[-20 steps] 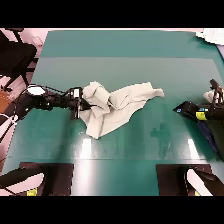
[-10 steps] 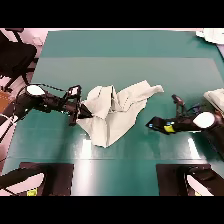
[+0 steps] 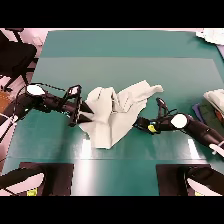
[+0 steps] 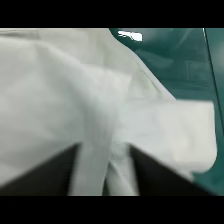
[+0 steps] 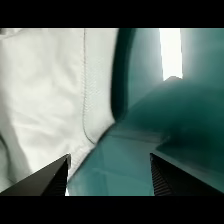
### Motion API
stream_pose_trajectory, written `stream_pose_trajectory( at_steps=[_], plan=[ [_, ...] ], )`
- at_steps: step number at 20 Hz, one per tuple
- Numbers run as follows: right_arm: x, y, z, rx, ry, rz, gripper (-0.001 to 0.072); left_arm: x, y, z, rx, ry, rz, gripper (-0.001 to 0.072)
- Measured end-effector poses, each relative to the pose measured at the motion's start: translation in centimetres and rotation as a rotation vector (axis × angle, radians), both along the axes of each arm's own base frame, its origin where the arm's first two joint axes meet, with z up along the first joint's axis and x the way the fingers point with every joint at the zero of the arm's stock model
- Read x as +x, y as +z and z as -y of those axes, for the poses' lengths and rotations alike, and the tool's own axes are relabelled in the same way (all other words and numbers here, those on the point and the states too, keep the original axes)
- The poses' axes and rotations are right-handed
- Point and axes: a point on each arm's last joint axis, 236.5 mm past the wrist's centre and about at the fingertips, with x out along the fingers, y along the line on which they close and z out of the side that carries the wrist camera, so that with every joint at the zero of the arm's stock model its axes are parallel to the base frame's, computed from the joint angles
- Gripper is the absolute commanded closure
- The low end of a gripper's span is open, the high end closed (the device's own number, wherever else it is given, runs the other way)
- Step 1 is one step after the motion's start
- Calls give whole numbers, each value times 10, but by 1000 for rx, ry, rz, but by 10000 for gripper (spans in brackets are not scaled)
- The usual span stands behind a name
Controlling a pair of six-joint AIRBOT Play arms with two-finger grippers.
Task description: Fold the shirts.
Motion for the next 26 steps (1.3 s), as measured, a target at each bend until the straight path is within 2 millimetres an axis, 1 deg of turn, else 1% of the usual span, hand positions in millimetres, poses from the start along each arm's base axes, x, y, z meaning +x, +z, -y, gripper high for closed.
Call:
stream_pose_trajectory(
  at_steps=[5, 8, 11, 14, 15, 17, 21, 25, 26],
  plan=[
    [13, 8, -9, 6, 21, 25, 133, 10, -2, -1, 11, 65, -18, 172],
    [16, 11, -11, 7, 31, 37, 134, 7, -5, -2, 26, 58, -27, 172],
    [17, 12, -12, 4, 41, 42, 134, -6, -24, 0, 131, -1, -20, 172],
    [17, 12, -12, 3, 48, 46, 134, -11, -52, 8, 296, -10, 23, 172],
    [17, 12, -12, 3, 51, 48, 134, -10, -61, 10, 357, -1, 52, 172],
    [17, 12, -12, 1, 58, 51, 134, -9, -69, 18, 443, 34, 98, 172],
    [17, 12, -11, -2, 64, 56, 134, -12, -71, 32, 521, 137, 122, 172],
    [18, 12, -11, -4, 70, 64, 134, -8, -68, 41, 513, 276, 83, 174],
    [18, 12, -11, -5, 72, 67, 134, -7, -67, 42, 507, 303, 75, 208]
  ],
)
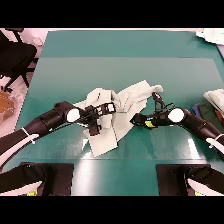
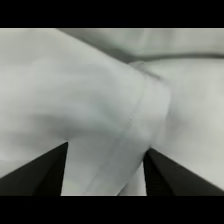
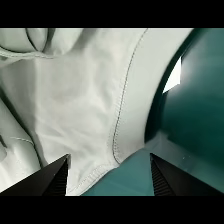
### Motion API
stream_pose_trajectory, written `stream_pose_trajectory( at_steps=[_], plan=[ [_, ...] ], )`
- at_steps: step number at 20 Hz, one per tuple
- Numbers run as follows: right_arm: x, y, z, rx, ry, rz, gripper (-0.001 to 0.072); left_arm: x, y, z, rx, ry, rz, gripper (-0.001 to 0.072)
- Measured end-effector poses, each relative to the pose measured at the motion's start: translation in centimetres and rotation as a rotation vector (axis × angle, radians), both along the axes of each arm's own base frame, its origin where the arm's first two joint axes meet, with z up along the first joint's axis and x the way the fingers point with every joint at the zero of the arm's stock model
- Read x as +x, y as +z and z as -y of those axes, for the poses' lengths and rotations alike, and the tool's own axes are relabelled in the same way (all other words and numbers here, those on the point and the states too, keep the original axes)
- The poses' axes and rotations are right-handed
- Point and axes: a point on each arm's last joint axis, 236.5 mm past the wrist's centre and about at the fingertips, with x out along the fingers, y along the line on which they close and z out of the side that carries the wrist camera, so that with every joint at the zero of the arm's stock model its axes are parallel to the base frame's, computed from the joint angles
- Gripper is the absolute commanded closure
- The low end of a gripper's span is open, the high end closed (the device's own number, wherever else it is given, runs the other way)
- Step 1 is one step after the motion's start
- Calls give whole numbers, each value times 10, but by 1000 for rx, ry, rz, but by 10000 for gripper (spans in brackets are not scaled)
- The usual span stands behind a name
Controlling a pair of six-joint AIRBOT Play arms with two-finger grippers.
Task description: Fold the shirts.
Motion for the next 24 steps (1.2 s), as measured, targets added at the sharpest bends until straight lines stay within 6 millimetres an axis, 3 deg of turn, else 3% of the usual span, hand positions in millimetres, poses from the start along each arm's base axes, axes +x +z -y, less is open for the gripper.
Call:
stream_pose_trajectory(
  at_steps=[1, 2, 4, 5, 12, 20, 24],
  plan=[
    [0, 0, 0, 0, 0, 1, 134, 2, 1, 2, -11, 27, 0, 348],
    [0, 0, 0, 0, 0, 2, 134, 3, 2, 3, -19, 45, 1, 424],
    [1, 0, 0, 0, 0, 4, 134, 7, 4, 5, -32, 73, 9, 652],
    [1, 0, 0, -1, 1, 4, 134, 8, 4, 6, -37, 82, 9, 682],
    [-2, -2, 0, -2, 4, -6, 133, 13, 12, 9, -59, 106, 27, 685],
    [-18, -25, 4, -3, -65, -69, 134, 35, 78, 17, -137, 93, 177, 684],
    [-11, -34, -10, 39, -127, -76, 143, 39, 90, 16, -141, 88, 213, 684]
  ],
)
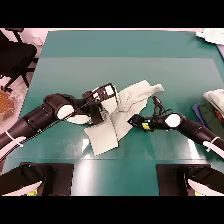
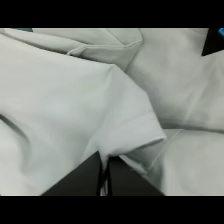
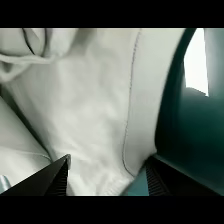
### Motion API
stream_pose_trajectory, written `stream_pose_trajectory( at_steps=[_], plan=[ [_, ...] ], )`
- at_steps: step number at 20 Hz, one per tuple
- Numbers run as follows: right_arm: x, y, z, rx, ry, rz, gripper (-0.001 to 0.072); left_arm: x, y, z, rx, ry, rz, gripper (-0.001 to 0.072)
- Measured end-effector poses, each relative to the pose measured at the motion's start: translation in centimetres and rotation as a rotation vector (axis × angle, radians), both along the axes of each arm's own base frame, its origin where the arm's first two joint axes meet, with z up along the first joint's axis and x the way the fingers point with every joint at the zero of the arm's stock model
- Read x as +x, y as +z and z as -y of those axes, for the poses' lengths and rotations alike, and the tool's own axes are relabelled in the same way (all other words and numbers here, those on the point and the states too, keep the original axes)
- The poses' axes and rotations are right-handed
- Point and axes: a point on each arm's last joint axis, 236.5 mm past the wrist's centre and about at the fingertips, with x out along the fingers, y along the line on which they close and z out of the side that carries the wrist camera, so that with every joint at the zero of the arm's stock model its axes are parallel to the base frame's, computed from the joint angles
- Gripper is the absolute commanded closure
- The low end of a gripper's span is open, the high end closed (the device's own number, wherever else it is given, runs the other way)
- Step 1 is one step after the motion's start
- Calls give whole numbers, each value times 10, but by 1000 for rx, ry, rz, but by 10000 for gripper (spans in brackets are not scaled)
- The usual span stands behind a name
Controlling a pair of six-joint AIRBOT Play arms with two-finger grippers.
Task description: Fold the shirts.
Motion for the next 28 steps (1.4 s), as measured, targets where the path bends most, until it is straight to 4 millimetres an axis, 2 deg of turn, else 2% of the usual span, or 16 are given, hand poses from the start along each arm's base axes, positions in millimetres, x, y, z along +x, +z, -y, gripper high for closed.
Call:
stream_pose_trajectory(
  at_steps=[1, 2, 3, 4, 5, 7, 9, 11, 13, 15, 17, 19, 21, 23, 25, 28],
  plan=[
    [2, -2, -5, 13, -14, -1, 146, 1, 1, 0, 1, -1, 5, 684],
    [3, -5, -10, 26, -28, -5, 189, 1, 2, -1, 6, -2, 10, 684],
    [4, -7, -15, 33, -31, -8, 280, 2, 3, -2, 8, -3, 16, 684],
    [5, -9, -20, 38, -29, -13, 546, 3, 3, -3, 16, -4, 24, 684],
    [4, -11, -25, 36, -16, -16, 690, 5, 3, -5, 29, -6, 36, 684],
    [9, -5, -37, 53, 1, -2, 689, 10, 6, -10, 51, 4, 56, 685],
    [20, 11, -47, 74, 16, 44, 690, 19, 17, -17, 65, 39, 78, 685],
    [41, 49, -53, 115, 17, 150, 690, 33, 39, -28, 60, 104, 92, 686],
    [60, 93, -46, 135, 19, 271, 690, 51, 73, -49, 45, 193, 107, 685],
    [80, 149, -25, 156, -8, 409, 690, 68, 120, -80, 5, 295, 151, 685],
    [94, 208, 8, 169, -60, 541, 690, 78, 172, -118, -43, 399, 217, 685],
    [99, 261, 50, 152, -113, 655, 690, 76, 224, -159, -91, 497, 296, 684],
    [94, 306, 91, 121, -160, 751, 690, 60, 263, -195, -124, 578, 353, 684],
    [80, 345, 131, 60, -207, 838, 689, 39, 285, -219, -139, 631, 380, 684],
    [61, 374, 162, -9, -243, 902, 689, 14, 295, -234, -146, 666, 374, 684],
    [31, 401, 190, -124, -270, 965, 689, -22, 297, -247, -154, 705, 335, 684]
  ],
)
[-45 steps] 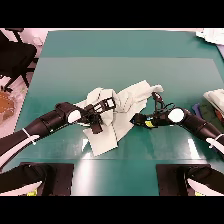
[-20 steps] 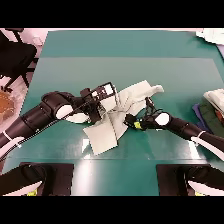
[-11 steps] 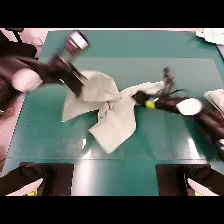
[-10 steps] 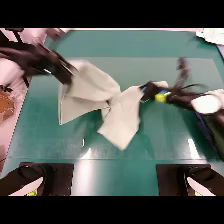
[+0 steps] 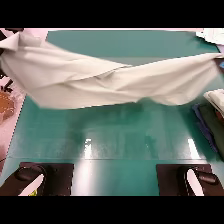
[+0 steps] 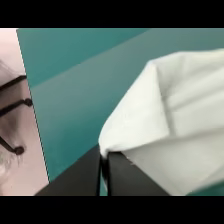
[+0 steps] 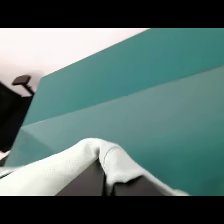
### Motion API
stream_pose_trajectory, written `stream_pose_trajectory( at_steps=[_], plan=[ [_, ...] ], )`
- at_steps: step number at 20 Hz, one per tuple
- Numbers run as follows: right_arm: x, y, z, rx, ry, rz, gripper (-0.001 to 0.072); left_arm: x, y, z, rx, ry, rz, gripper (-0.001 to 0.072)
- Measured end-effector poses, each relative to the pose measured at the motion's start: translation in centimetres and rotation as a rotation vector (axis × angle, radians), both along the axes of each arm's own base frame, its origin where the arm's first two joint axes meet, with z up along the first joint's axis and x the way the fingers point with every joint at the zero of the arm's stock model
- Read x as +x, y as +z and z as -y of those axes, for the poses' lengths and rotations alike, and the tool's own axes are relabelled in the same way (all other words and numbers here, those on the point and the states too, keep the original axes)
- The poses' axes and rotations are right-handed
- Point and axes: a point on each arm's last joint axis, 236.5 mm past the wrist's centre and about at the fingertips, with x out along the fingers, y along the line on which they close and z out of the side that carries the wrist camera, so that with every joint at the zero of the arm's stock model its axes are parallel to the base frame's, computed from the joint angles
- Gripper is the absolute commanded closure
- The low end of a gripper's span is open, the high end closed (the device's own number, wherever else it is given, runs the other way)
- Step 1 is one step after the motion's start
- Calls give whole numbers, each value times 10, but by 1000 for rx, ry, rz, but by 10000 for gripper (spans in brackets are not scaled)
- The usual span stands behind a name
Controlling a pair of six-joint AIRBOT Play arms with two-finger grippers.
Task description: Fold the shirts.
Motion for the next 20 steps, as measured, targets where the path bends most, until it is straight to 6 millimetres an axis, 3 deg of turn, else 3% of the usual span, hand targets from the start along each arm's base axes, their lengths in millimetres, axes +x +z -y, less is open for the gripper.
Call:
stream_pose_trajectory(
  at_steps=[4, 7, 10, 12, 14, 20],
  plan=[
    [-33, 28, 7, -116, -40, 72, 689, -38, 3, 3, -68, -18, -24, 683],
    [-55, 52, 1, -204, -48, 162, 688, -57, 0, 23, -137, -89, -64, 683],
    [-66, 61, -3, -248, -46, 205, 689, -64, -11, 44, -188, -161, -124, 683],
    [-60, 46, -1, -241, -40, 170, 689, -57, -32, 52, -197, -174, -193, 683],
    [-47, 19, 3, -213, -23, 100, 689, -44, -64, 59, -203, -177, -276, 683],
    [4, -95, 19, -62, 41, -178, 688, 14, -181, 65, -193, -106, -456, 683]
  ],
)
